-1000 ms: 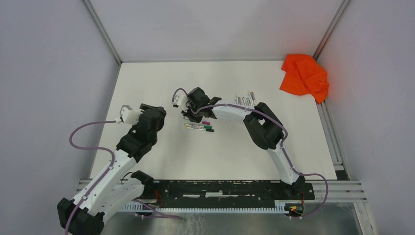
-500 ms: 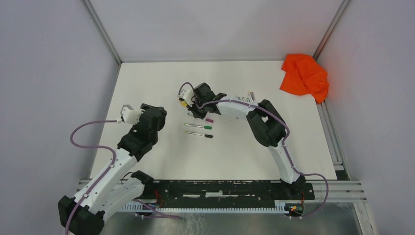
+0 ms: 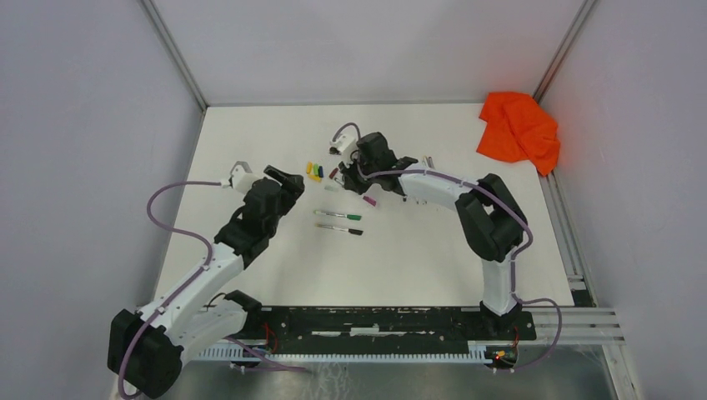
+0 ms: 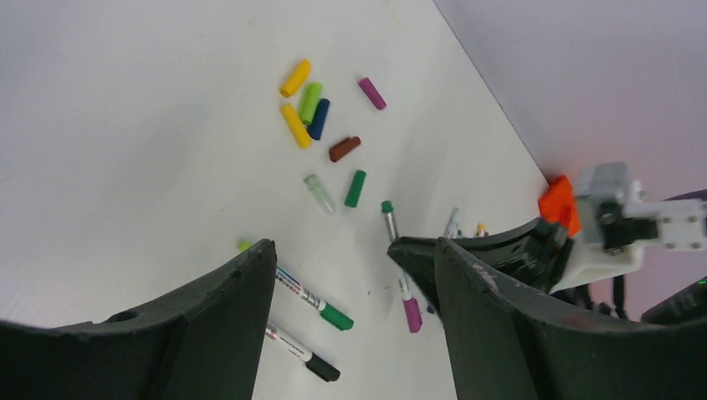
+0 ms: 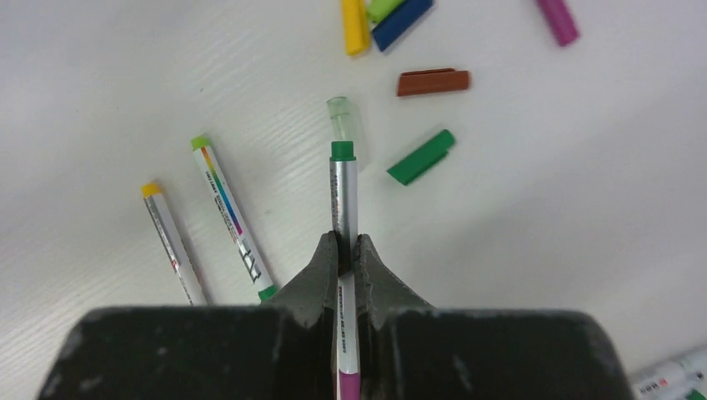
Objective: Open the pen caps
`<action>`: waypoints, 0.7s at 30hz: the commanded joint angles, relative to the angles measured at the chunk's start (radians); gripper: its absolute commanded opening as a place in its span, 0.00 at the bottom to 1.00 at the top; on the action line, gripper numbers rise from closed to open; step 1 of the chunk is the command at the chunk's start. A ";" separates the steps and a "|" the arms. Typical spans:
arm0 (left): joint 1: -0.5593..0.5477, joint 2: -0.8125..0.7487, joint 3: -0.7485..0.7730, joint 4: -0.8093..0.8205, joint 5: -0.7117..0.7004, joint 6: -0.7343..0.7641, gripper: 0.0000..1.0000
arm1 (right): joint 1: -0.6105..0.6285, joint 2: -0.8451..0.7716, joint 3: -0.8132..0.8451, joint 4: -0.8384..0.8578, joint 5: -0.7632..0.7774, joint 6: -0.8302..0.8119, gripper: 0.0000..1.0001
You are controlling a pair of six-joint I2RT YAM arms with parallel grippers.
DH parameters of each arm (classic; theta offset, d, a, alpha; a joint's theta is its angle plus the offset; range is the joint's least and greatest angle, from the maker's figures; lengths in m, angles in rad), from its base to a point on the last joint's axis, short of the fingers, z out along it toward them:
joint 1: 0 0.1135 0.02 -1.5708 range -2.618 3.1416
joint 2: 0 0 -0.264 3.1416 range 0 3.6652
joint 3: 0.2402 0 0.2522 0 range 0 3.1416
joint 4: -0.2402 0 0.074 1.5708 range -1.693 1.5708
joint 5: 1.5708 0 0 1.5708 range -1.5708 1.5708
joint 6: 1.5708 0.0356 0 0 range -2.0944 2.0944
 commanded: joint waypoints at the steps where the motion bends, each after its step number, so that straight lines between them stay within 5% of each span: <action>1: 0.004 0.028 -0.063 0.304 0.208 0.169 0.75 | -0.058 -0.166 -0.113 0.230 -0.020 0.195 0.00; 11: -0.013 0.231 -0.130 0.730 0.597 0.241 0.74 | -0.163 -0.343 -0.443 0.653 -0.102 0.602 0.00; 21: -0.139 0.417 -0.030 0.786 0.650 0.348 0.69 | -0.180 -0.399 -0.600 0.906 -0.106 0.841 0.00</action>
